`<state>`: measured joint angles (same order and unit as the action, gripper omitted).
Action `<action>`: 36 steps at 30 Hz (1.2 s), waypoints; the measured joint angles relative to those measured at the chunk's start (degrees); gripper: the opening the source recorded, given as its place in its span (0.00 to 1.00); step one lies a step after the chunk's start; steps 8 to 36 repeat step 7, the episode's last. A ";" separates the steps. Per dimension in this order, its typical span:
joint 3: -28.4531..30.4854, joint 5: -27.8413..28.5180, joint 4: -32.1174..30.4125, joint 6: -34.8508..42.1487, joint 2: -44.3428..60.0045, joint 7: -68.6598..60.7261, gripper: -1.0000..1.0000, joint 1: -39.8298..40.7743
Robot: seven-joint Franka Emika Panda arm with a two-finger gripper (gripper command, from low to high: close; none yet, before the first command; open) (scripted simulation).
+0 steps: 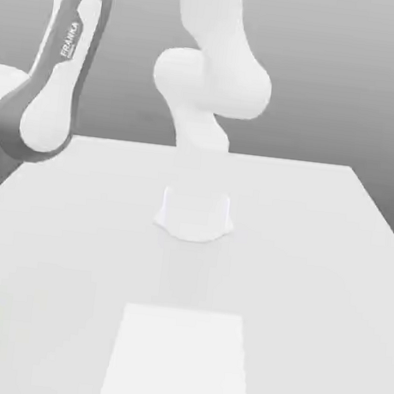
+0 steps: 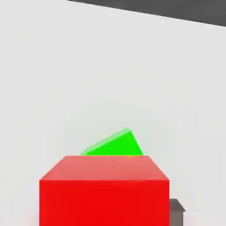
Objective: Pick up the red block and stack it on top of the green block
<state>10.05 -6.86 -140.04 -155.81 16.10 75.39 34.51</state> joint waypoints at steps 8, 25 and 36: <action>-0.38 -0.68 0.10 -1.37 1.53 -0.48 1.00 0.29; -0.38 -0.68 0.10 -1.37 1.53 -0.48 1.00 0.29; -0.38 -0.68 0.10 -1.37 1.53 -0.48 1.00 0.29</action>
